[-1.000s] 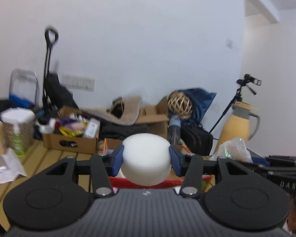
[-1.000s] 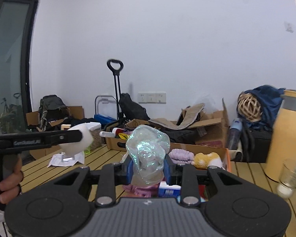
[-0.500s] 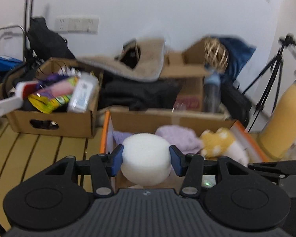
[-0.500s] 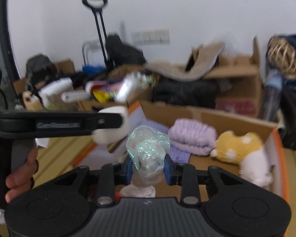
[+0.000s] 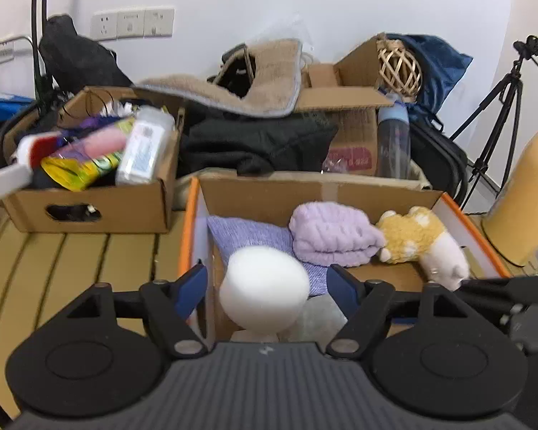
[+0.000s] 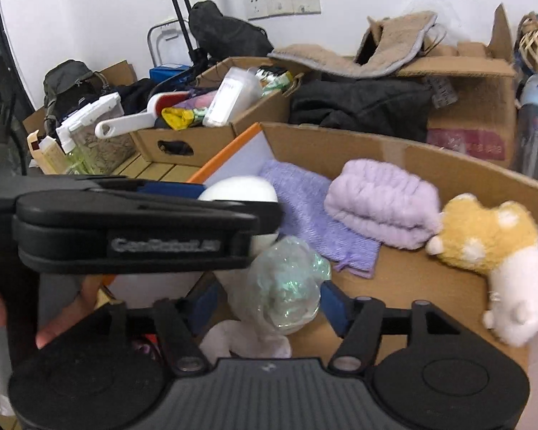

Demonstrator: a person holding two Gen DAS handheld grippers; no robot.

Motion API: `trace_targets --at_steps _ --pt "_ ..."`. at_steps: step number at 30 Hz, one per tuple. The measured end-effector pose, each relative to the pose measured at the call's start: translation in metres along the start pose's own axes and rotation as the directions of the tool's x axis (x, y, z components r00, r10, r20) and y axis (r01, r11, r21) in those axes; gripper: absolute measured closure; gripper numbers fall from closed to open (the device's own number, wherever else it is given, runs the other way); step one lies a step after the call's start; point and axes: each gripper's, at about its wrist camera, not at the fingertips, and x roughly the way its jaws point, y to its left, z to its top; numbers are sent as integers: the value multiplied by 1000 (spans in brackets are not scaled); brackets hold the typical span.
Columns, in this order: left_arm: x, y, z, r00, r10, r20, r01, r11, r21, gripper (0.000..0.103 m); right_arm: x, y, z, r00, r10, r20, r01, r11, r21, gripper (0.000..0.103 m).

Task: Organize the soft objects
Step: 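Carry the bag and sponge into the cardboard box and open both grippers, then move both grippers back to the pink-brown brick sponge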

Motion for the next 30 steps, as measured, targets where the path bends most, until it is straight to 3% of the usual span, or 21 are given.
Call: trace_targets --at_steps 6,8,12,15,20,24,27,30 --pt "-76 -3 18 996 28 80 -31 999 33 26 -80 4 12 994 -46 100 47 999 -10 39" --pt "-111 -5 21 992 26 126 -29 999 30 21 -115 8 14 988 -65 141 69 997 -18 38" --pt "-170 -18 11 981 18 192 -25 999 33 21 -181 16 4 966 -106 237 111 994 -8 28" --pt "-208 -29 -6 973 17 231 -30 998 54 21 -223 27 -12 949 -131 288 143 990 -19 27" --pt "-265 -41 -63 952 18 304 -39 997 63 17 -273 45 -57 915 -174 363 201 979 -38 21" --pt "-308 -49 -113 939 -22 343 -9 996 89 15 -308 62 -106 891 -187 413 226 973 -45 21" --pt "-340 -53 -154 917 -11 399 -23 997 80 11 -329 77 -146 868 -195 457 239 970 -41 15" --pt "-370 -65 -198 889 40 457 -97 990 103 7 -347 90 -189 847 -185 498 223 975 -17 11"
